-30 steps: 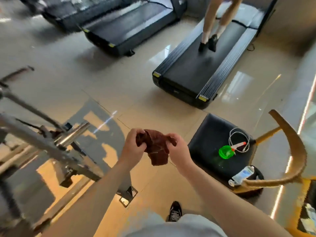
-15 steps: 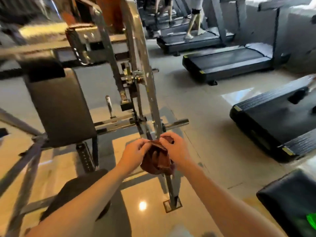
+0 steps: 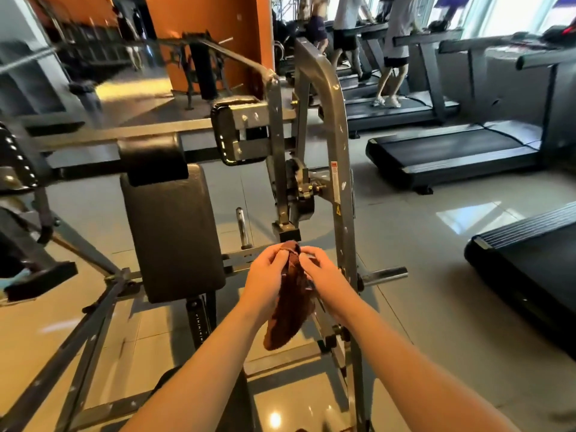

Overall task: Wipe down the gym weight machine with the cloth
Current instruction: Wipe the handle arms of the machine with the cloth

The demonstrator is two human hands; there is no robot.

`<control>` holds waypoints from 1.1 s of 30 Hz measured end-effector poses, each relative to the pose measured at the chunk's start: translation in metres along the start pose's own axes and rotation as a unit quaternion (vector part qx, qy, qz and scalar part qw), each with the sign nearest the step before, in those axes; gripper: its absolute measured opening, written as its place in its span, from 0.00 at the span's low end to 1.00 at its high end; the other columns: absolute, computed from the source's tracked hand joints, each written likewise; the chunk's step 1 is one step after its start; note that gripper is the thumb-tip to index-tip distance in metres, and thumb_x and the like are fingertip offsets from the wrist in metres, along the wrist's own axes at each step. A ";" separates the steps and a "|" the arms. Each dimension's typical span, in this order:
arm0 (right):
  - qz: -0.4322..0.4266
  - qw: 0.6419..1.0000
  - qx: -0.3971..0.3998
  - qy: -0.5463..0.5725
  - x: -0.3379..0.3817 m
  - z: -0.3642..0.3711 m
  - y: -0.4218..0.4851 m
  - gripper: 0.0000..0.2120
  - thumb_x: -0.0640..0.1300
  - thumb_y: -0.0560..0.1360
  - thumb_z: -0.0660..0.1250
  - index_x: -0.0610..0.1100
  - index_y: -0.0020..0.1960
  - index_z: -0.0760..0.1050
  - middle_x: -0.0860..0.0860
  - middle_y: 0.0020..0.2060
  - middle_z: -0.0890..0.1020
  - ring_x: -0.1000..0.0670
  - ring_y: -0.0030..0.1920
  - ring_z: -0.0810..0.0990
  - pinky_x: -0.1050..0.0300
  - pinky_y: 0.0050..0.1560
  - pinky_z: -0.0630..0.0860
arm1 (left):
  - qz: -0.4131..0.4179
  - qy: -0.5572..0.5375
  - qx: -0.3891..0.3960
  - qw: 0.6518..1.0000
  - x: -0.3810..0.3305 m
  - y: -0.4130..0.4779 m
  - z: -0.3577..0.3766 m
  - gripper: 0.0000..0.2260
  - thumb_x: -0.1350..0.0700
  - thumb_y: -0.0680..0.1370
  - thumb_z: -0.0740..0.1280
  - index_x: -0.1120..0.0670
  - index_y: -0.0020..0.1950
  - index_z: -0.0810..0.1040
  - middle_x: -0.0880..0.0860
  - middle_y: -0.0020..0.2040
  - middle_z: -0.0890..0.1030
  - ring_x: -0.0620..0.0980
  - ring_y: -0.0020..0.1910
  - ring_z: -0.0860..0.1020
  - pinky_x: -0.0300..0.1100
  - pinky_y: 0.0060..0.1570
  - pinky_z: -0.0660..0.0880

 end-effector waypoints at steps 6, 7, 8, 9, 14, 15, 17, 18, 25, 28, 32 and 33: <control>-0.024 0.996 0.013 0.083 0.036 0.014 0.090 0.13 0.57 0.84 0.59 0.59 0.67 0.71 0.49 0.58 0.83 0.46 0.58 0.84 0.43 0.59 0.81 | 0.042 -0.021 0.019 0.999 -0.036 0.088 -0.018 0.10 0.51 0.84 0.63 0.39 0.58 0.81 0.48 0.56 0.84 0.51 0.57 0.83 0.54 0.57 0.81; -0.022 0.995 0.000 0.102 0.042 0.013 0.106 0.13 0.54 0.84 0.61 0.56 0.67 0.72 0.48 0.56 0.84 0.46 0.55 0.85 0.44 0.56 0.82 | 0.044 -0.029 0.024 0.998 -0.039 0.103 -0.021 0.10 0.52 0.84 0.63 0.39 0.61 0.79 0.48 0.56 0.84 0.51 0.57 0.83 0.53 0.58 0.81; -0.025 0.994 -0.014 0.109 0.048 0.014 0.121 0.12 0.51 0.84 0.62 0.55 0.67 0.73 0.47 0.54 0.85 0.46 0.53 0.86 0.46 0.54 0.83 | 0.047 -0.039 0.030 0.998 -0.042 0.115 -0.023 0.12 0.53 0.84 0.63 0.40 0.64 0.77 0.49 0.56 0.84 0.50 0.57 0.83 0.51 0.57 0.81; -0.035 0.994 -0.024 0.098 0.056 0.015 0.134 0.10 0.48 0.84 0.63 0.54 0.64 0.75 0.47 0.52 0.86 0.46 0.52 0.86 0.46 0.53 0.84 | 0.056 -0.036 0.032 0.997 -0.047 0.126 -0.027 0.14 0.55 0.84 0.64 0.40 0.66 0.74 0.49 0.56 0.83 0.49 0.57 0.83 0.48 0.55 0.81; -0.100 0.987 -0.102 0.067 0.099 0.022 0.204 0.11 0.37 0.81 0.64 0.51 0.54 0.81 0.48 0.49 0.85 0.45 0.55 0.84 0.49 0.55 0.82 | 0.165 0.131 -0.030 0.977 -0.072 0.190 -0.054 0.14 0.51 0.82 0.65 0.34 0.64 0.75 0.44 0.66 0.76 0.44 0.67 0.73 0.46 0.65 0.73; -0.107 0.984 -0.110 0.089 0.107 0.025 0.215 0.11 0.36 0.82 0.63 0.49 0.55 0.81 0.49 0.50 0.86 0.46 0.56 0.84 0.52 0.54 0.82 | 0.166 0.152 -0.022 0.974 -0.074 0.203 -0.058 0.14 0.48 0.81 0.64 0.34 0.65 0.75 0.45 0.67 0.75 0.45 0.69 0.73 0.51 0.68 0.73; -0.122 0.982 -0.095 0.107 0.121 0.034 0.230 0.12 0.37 0.83 0.62 0.49 0.58 0.81 0.51 0.52 0.86 0.51 0.56 0.84 0.58 0.53 0.82 | 0.135 0.110 0.003 0.985 -0.076 0.228 -0.068 0.13 0.47 0.82 0.64 0.35 0.66 0.75 0.46 0.68 0.76 0.47 0.68 0.75 0.55 0.66 0.76; -0.134 0.983 -0.076 0.096 0.127 0.040 0.235 0.13 0.38 0.84 0.61 0.51 0.60 0.81 0.53 0.54 0.85 0.54 0.56 0.84 0.60 0.53 0.81 | 0.124 0.073 0.011 0.990 -0.081 0.237 -0.072 0.13 0.50 0.83 0.64 0.36 0.66 0.75 0.46 0.67 0.78 0.48 0.66 0.77 0.54 0.63 0.78; -0.167 0.975 -0.146 -0.005 0.130 0.069 0.262 0.21 0.45 0.83 0.64 0.58 0.74 0.70 0.59 0.67 0.75 0.61 0.64 0.75 0.63 0.63 0.75 | 0.156 0.048 0.069 0.984 -0.114 0.276 -0.095 0.14 0.57 0.84 0.63 0.38 0.62 0.79 0.42 0.59 0.82 0.40 0.59 0.80 0.44 0.62 0.79; -0.194 0.960 -0.203 -0.022 0.141 0.074 0.278 0.18 0.43 0.82 0.66 0.55 0.70 0.75 0.56 0.62 0.79 0.62 0.60 0.77 0.62 0.63 0.77 | 0.203 0.096 0.103 0.969 -0.129 0.291 -0.100 0.13 0.56 0.85 0.62 0.40 0.65 0.77 0.41 0.61 0.80 0.38 0.59 0.79 0.44 0.63 0.78; -0.249 0.906 -0.327 -0.106 0.172 0.052 0.310 0.16 0.40 0.79 0.67 0.52 0.65 0.81 0.51 0.57 0.80 0.63 0.57 0.76 0.60 0.63 0.75 | 0.346 0.236 0.043 0.907 -0.154 0.326 -0.113 0.17 0.53 0.85 0.61 0.42 0.74 0.70 0.45 0.77 0.63 0.45 0.75 0.64 0.40 0.71 0.67; -0.256 0.895 -0.349 -0.106 0.182 0.044 0.318 0.17 0.40 0.79 0.66 0.50 0.65 0.81 0.48 0.57 0.79 0.64 0.56 0.75 0.60 0.63 0.75 | 0.372 0.264 0.036 0.889 -0.159 0.335 -0.114 0.20 0.55 0.85 0.61 0.45 0.77 0.68 0.45 0.81 0.56 0.45 0.79 0.56 0.42 0.75 0.60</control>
Point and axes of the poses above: each hand's wrist, its own y-axis towards the middle knuckle, its own z-axis out of the palm, x = y × z, the point moved 3 cm from there along y, towards the middle knuckle
